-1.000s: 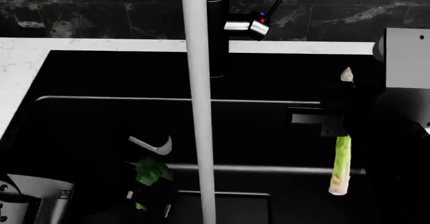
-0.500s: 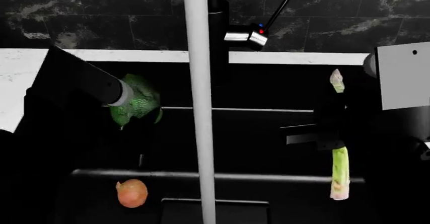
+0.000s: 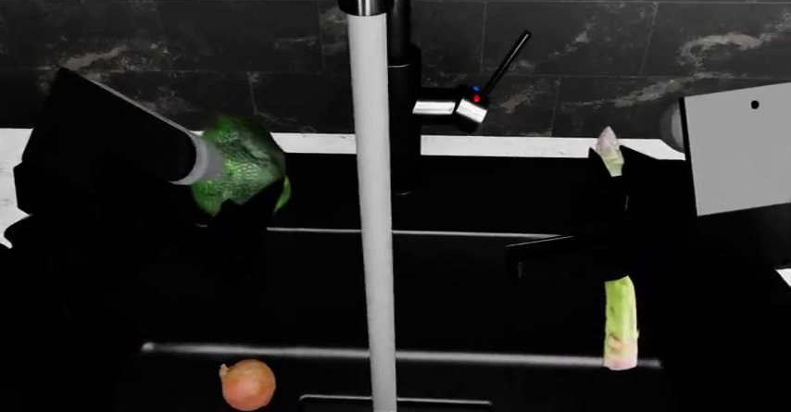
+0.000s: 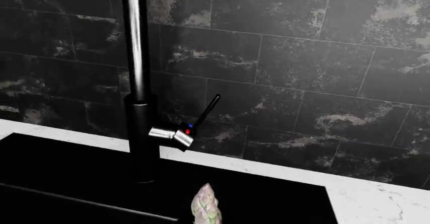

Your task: Pick the broccolis and asparaguss from the sink and place them in one bowl. Place the onion in the other bowl. Then turn off the sink faucet.

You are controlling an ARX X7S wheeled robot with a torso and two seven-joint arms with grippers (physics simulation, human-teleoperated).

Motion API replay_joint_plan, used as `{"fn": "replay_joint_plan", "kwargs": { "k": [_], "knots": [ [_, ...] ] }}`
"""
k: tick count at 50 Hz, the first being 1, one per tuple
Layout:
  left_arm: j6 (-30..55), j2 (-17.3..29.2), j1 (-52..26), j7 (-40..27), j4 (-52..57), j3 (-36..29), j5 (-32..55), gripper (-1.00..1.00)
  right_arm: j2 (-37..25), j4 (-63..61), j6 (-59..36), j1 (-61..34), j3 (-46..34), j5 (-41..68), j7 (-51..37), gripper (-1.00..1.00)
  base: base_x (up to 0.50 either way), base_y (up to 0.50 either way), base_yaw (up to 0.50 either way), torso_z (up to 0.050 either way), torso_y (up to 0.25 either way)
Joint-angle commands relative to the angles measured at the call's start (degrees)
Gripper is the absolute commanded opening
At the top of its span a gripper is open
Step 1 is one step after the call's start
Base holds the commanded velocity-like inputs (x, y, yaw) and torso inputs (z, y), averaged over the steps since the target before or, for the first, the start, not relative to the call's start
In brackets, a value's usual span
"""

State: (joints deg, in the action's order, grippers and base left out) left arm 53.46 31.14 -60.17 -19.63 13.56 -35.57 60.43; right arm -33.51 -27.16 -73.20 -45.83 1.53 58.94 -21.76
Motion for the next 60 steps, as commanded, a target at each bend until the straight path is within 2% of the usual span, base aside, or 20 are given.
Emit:
{"fn": "replay_joint_plan", "kwargs": {
  "k": [1,4,8,23,34,60],
  "knots": [
    [-0.63,0.60,-0.27,-0.77,0.38,1.22,0.89,-1.00,-0.63,-1.68,2.71,1.81,0.29,-0.62,1.05,-1.00,0.00,0.00,0.00,0.000,0.000],
    [-0.56,0.50,-0.11,-1.37,0.56,1.36,1.08,-1.00,-0.12,-2.61,5.05,3.54,1.60,-0.85,1.45,-1.00,0.00,0.00,0.00,0.000,0.000],
    [-0.10,1.43,0.00,-1.55,1.86,2.00,2.27,-1.00,-1.63,-2.76,3.42,1.30,-2.05,-2.56,1.59,-1.00,-0.12,0.00,0.00,0.000,0.000],
    [-0.41,2.31,1.22,-1.41,3.73,1.91,2.93,-1.00,-1.17,-2.93,4.00,3.14,0.37,-0.87,0.27,-1.00,-0.45,-0.10,0.00,0.000,0.000],
    [-0.36,3.58,1.78,-1.91,5.31,2.86,4.26,-1.00,-1.84,-4.27,5.03,4.03,0.17,-1.01,0.60,-1.00,-0.42,-0.43,0.00,0.000,0.000],
    [0.13,3.05,0.94,-3.27,6.59,3.03,5.53,-1.00,-3.02,-7.39,3.10,4.55,3.69,4.04,-2.09,-1.00,-0.35,-0.49,0.00,0.000,0.000]
  ]
}}
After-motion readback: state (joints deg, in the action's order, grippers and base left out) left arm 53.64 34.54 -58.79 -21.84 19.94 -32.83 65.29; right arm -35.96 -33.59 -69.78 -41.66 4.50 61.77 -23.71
